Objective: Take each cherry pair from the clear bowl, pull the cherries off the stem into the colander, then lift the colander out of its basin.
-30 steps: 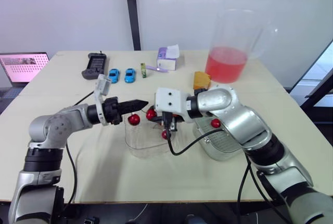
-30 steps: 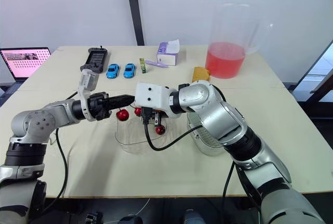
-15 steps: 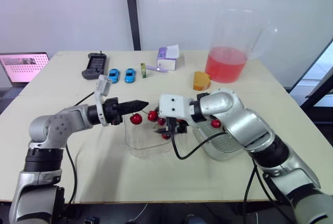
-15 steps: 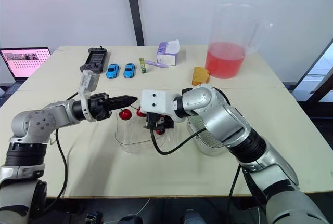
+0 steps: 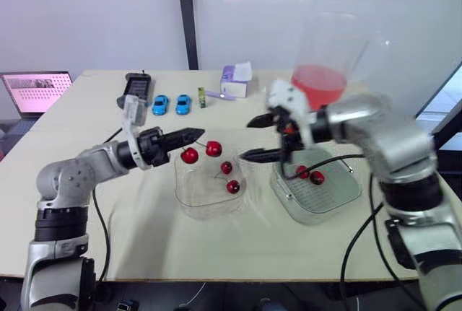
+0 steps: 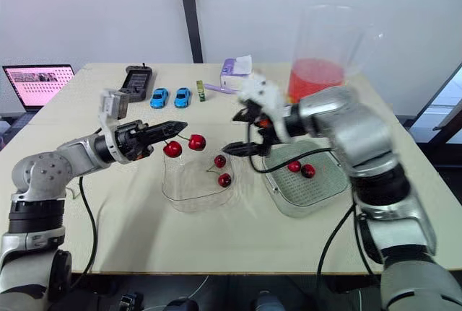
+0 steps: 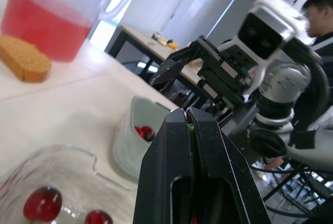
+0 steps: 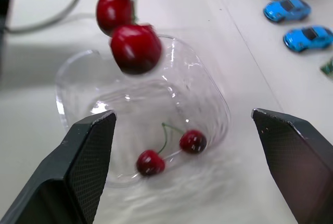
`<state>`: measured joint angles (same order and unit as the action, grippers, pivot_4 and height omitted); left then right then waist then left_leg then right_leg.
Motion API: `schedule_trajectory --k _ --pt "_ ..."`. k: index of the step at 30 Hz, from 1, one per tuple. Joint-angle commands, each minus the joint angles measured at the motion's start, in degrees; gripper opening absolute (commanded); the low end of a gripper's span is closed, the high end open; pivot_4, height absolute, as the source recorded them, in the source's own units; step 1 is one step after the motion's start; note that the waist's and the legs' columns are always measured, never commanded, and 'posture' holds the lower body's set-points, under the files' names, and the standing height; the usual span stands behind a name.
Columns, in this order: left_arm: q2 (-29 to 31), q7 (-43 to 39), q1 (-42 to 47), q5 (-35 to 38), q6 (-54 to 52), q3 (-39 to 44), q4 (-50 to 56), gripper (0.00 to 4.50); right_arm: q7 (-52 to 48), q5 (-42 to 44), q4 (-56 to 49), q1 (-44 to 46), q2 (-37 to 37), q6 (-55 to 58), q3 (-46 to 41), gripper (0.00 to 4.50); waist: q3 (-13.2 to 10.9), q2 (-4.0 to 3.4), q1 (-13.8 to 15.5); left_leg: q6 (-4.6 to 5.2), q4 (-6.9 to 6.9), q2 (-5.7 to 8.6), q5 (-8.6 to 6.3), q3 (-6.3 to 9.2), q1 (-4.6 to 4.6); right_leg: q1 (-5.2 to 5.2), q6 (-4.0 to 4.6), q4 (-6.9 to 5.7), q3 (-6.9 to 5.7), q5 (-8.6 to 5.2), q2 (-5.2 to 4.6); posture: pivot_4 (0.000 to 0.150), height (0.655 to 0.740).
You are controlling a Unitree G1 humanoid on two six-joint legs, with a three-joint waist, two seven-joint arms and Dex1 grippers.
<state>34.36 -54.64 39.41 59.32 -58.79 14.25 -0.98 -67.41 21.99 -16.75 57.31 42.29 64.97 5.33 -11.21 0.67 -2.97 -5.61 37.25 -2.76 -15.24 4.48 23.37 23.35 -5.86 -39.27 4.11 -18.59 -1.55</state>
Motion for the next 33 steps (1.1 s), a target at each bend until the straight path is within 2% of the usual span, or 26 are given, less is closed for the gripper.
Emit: schedule_trajectory --k 1,4,7,9,15,18,33 --pt "2.29 -2.18 0.51 0.66 -0.1 0.26 2.8 0.0 -1.49 9.46 -5.72 -2.56 2.22 6.24 -7.26 4.42 0.0 0.0 0.18 0.0 -0.01 0.0 0.0 0.0 -0.01 0.0 0.0 0.01 0.01 0.0 0.02 0.15 0.74" --pt "3.32 -3.78 1.03 0.45 -0.21 -0.54 2.92 0.0 2.79 14.91 -8.23 -4.75 -0.45 13.44 -12.12 4.42 0.0 0.0 0.1 0.01 0.0 -0.01 0.0 -0.04 -0.06 -0.01 0.0 -0.05 0.04 0.0 0.04 0.15 0.74" --pt "3.6 -4.84 2.17 0.88 -0.59 -1.22 2.88 0.0 9.86 18.3 -9.45 -5.56 -8.23 22.3 -17.34 4.42 0.0 0.0 0.17 0.01 0.02 -0.03 0.01 -0.03 -0.06 -0.01 0.0 -0.07 0.05 0.0 0.06 0.15 0.74" --pt "3.48 -5.23 2.78 0.78 -0.65 -1.84 2.77 0.0 14.34 18.55 -10.35 -6.64 -12.72 25.11 -17.92 4.42 0.0 0.0 0.32 0.0 0.01 -0.02 0.01 -0.03 -0.05 -0.01 0.0 -0.07 0.03 0.0 0.06 0.15 0.74" --pt "2.66 -5.76 3.67 0.28 -0.48 -3.08 2.37 0.0 21.99 19.54 -9.93 -7.55 -19.63 26.63 -16.07 4.42 0.0 -0.01 0.37 0.0 0.0 -0.01 0.01 -0.04 -0.01 0.02 0.0 -0.04 0.03 0.0 0.03 0.15 0.74" --pt "2.43 -5.77 3.83 0.28 -0.32 -3.48 2.36 0.0 23.83 19.31 -8.85 -7.2 -20.2 23.44 -12.55 4.42 0.0 -0.01 0.33 0.0 0.0 -0.01 0.01 -0.04 -0.01 0.02 0.0 -0.04 0.03 0.0 0.03 0.15 0.74" --pt "1.92 -5.27 2.34 0.36 0.0 -3.11 3.62 0.0 26.39 23.71 -0.89 -2.04 -22.51 19.42 -10.06 4.42 -0.01 -0.01 0.24 0.0 -0.01 -0.02 0.01 -0.04 -0.02 0.02 0.0 -0.04 0.03 0.0 0.04 0.15 0.74"
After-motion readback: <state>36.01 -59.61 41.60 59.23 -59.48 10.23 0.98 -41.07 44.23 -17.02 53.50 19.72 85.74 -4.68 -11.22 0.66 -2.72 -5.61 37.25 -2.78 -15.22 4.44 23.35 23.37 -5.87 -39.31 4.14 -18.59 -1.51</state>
